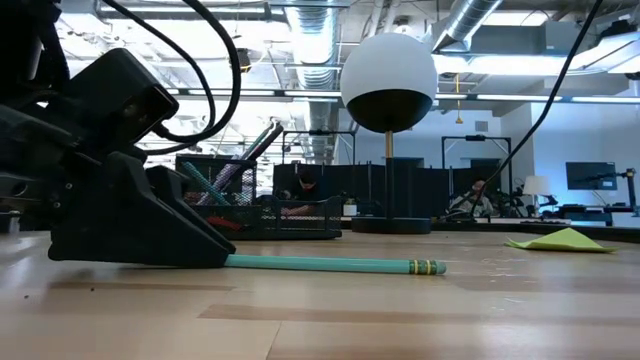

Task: Pick and place office supplies into organizer
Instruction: Put the blue pencil into the black desk organizer

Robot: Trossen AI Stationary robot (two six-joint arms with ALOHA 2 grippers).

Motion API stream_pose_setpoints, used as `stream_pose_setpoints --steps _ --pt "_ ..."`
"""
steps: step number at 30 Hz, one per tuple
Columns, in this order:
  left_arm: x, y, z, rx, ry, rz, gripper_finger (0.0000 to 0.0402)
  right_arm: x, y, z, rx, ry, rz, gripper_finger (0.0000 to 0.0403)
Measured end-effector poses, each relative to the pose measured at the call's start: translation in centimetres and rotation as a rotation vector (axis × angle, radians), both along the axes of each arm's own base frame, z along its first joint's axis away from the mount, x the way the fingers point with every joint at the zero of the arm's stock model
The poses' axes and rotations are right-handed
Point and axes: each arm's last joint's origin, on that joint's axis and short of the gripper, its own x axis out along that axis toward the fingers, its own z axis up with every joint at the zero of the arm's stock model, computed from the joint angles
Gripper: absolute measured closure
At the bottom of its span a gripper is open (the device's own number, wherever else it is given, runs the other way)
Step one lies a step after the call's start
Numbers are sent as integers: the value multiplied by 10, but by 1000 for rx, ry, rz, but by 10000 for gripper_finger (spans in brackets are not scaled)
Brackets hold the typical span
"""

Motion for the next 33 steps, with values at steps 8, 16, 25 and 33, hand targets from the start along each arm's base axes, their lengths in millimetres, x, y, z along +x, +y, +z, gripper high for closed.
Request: stream_pose_setpoints --steps 8,16,25,33 --pt "-1 -2 1 2 -7 -9 294 0 0 0 0 0 0 305" --pt "-1 -2 1 3 -8 -6 294 0 0 0 1 0 0 305" --pt "-1 -1 0 -30 -12 20 348 0 0 0 1 0 0 305" --pt "1 -2 3 -44 -45 9 383 0 0 0 1 0 0 305"
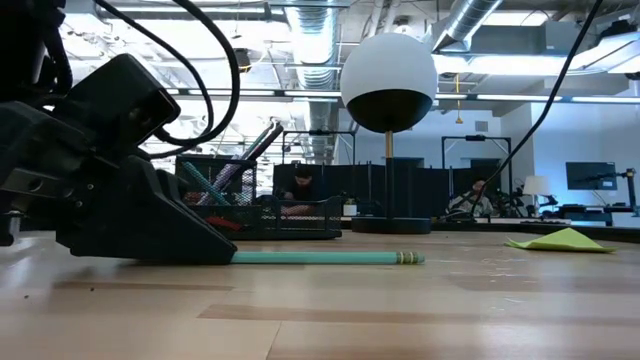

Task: Pick and place office supplies into organizer
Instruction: Put the blue pencil into the black desk organizer

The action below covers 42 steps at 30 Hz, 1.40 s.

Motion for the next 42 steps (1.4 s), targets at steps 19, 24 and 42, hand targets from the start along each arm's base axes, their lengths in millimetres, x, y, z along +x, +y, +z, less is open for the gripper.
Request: stream_pose_setpoints --steps 19,24,42 --pt "2 0 48 34 -220 -23 395 0 0 0 5 -7 -1 305" --pt "-14 18 72 151 -147 40 395 1 0 2 -12 -28 -20 305" --pt "-111 119 221 107 140 257 395 -24 31 25 -239 -154 -57 305"
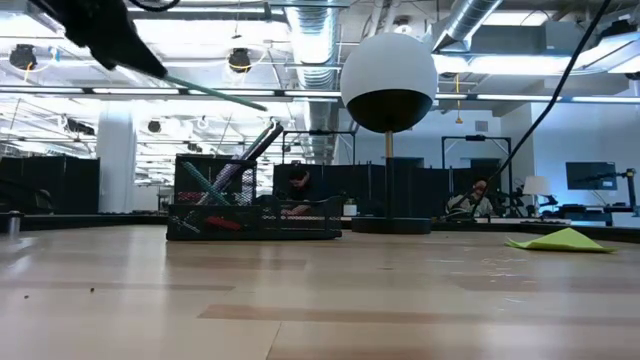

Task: Pick and place office supplies into organizer
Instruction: Put the blue pencil into the black desk organizer

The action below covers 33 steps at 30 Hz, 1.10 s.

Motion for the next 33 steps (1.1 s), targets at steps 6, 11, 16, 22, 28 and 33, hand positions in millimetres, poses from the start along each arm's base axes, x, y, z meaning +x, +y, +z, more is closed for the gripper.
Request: stream_pose_setpoints --steps 6,11,16,22,28,33 --pt "-25 19 44 -57 148 57 395 5 -5 0 -30 21 -6 305" --pt "-24 24 64 -96 344 95 395 9 -8 -1 -24 33 3 305" --pt "-3 23 65 -68 494 89 394 12 -11 -1 -24 34 -4 305" --pt "30 19 51 -66 614 -39 394 13 -12 -1 -17 40 6 305" --pt "54 27 34 -24 734 -23 394 13 -11 -2 -2 53 34 305" --pt "72 38 23 -9 773 -55 393 13 -11 -2 -1 54 35 305"
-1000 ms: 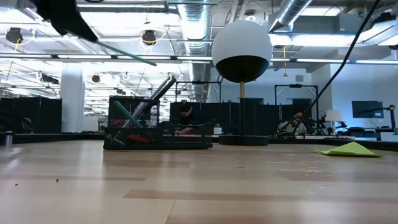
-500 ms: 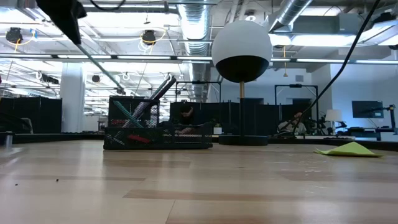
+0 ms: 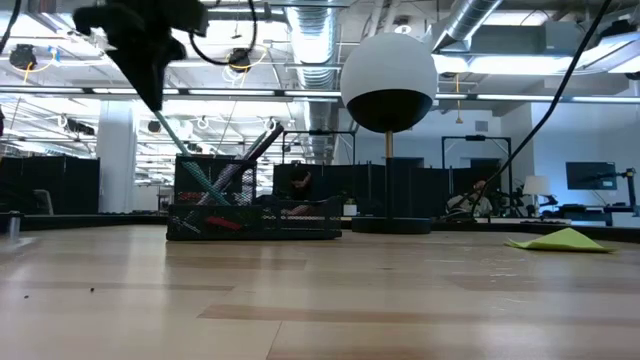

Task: Pick and place office supplies into organizer
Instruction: Put the blue pencil into the black desk organizer

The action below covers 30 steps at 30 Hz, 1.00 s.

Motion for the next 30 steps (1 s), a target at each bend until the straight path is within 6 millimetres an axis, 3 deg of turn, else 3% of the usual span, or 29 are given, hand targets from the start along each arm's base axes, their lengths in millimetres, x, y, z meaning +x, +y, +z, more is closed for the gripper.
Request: stream_pose_setpoints --steps 5,16,19,24,30 --pt "12 13 -5 -80 51 -45 385 0 0 -1 -5 5 0 305" --pt "52 34 -8 -80 214 -143 313 0 0 -1 -7 7 1 305" --pt "61 36 -2 -53 256 -180 325 -1 -1 -2 -16 16 0 305" --pt "74 37 11 -59 292 -198 391 -1 -1 -3 -29 28 0 305" --pt "80 35 43 2 215 -184 400 -4 -1 -3 -58 21 -26 305"
